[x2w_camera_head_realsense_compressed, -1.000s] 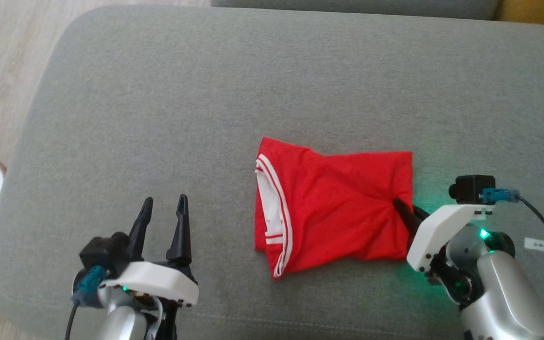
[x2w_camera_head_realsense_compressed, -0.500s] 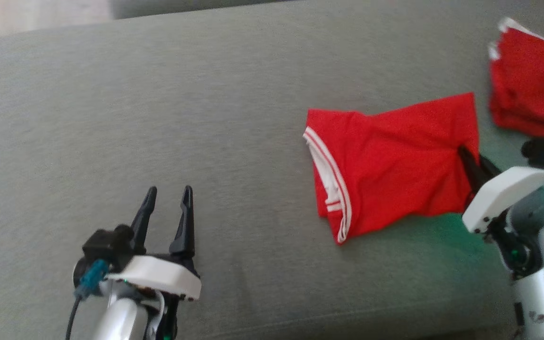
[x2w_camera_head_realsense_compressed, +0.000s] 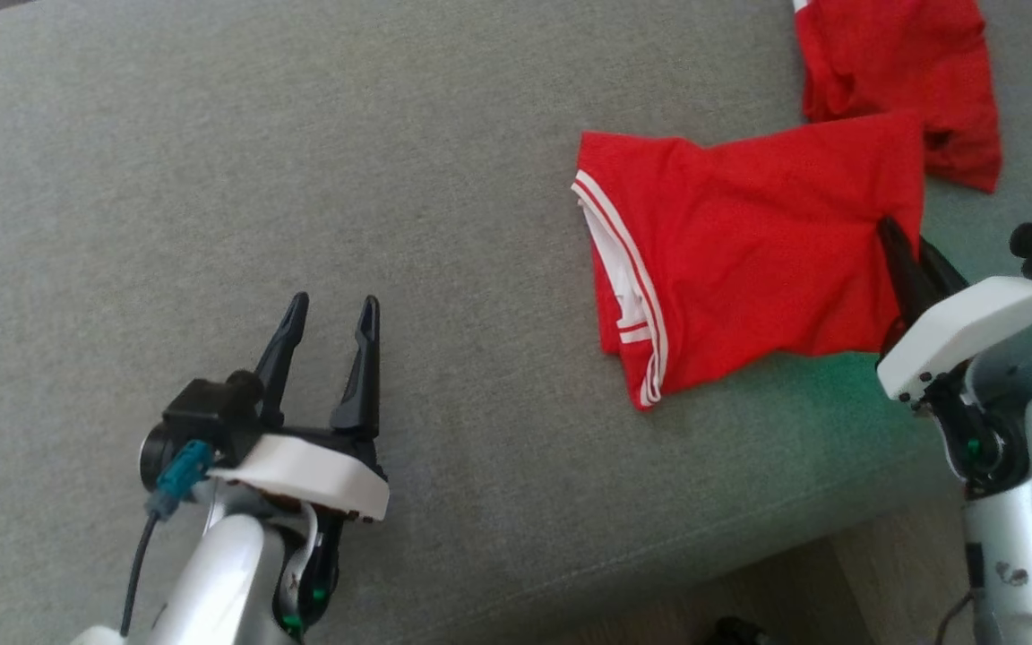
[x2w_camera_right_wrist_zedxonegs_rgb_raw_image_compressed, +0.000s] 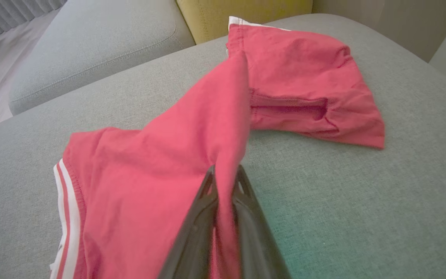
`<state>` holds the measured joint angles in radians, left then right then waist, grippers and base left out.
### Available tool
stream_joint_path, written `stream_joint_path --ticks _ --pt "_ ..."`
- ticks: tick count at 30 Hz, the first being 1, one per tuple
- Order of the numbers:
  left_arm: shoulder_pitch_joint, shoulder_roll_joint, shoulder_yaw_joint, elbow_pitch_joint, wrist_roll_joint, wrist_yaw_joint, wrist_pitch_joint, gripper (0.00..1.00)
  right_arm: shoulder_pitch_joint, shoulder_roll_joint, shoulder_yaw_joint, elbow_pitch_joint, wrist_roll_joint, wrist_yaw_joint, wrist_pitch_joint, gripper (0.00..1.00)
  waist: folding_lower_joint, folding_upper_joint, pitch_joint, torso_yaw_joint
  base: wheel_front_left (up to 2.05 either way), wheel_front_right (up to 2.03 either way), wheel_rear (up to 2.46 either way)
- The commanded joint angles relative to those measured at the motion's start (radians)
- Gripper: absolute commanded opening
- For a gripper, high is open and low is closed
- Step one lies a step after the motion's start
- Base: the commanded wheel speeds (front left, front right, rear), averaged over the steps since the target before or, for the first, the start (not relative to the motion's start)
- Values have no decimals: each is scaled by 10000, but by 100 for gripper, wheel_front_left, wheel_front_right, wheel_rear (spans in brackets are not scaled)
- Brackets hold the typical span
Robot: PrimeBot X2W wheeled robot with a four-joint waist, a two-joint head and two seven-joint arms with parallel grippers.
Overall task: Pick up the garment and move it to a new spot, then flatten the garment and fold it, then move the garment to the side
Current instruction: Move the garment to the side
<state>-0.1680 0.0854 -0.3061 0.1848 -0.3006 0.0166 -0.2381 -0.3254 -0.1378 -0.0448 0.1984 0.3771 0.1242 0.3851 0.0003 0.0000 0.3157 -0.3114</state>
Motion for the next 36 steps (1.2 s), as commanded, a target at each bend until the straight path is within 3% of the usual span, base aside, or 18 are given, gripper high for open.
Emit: stream_joint_path --ticks 1,10,21,27,36 --pt "-249 115 319 -283 78 -2 -31 100 -392 -70 132 -384 -86 65 -170 0 -3 0 -56 109 0 0 0" --pt "-108 -26 343 -145 -186 70 -151 100 -1709 -117 -191 88 -446 65 14 0 -3 0 -746 989 0 0 0" --pt "-71 -139 288 -112 -266 87 -220 100 -4307 -503 -2283 2351 -2066 65 -210 0 -3 0 -732 1734 0 0 0" --pt "-157 -155 286 -138 -228 84 -229 100 -4952 -1244 -3049 3089 -3143 65 -72 0 -3 0 -457 1845 0 0 0" --pt "-399 -152 199 -101 -115 11 -234 100 -5700 -2229 -2803 4407 -4897 65 -586 0 -3 0 29 1950 0 0 0"
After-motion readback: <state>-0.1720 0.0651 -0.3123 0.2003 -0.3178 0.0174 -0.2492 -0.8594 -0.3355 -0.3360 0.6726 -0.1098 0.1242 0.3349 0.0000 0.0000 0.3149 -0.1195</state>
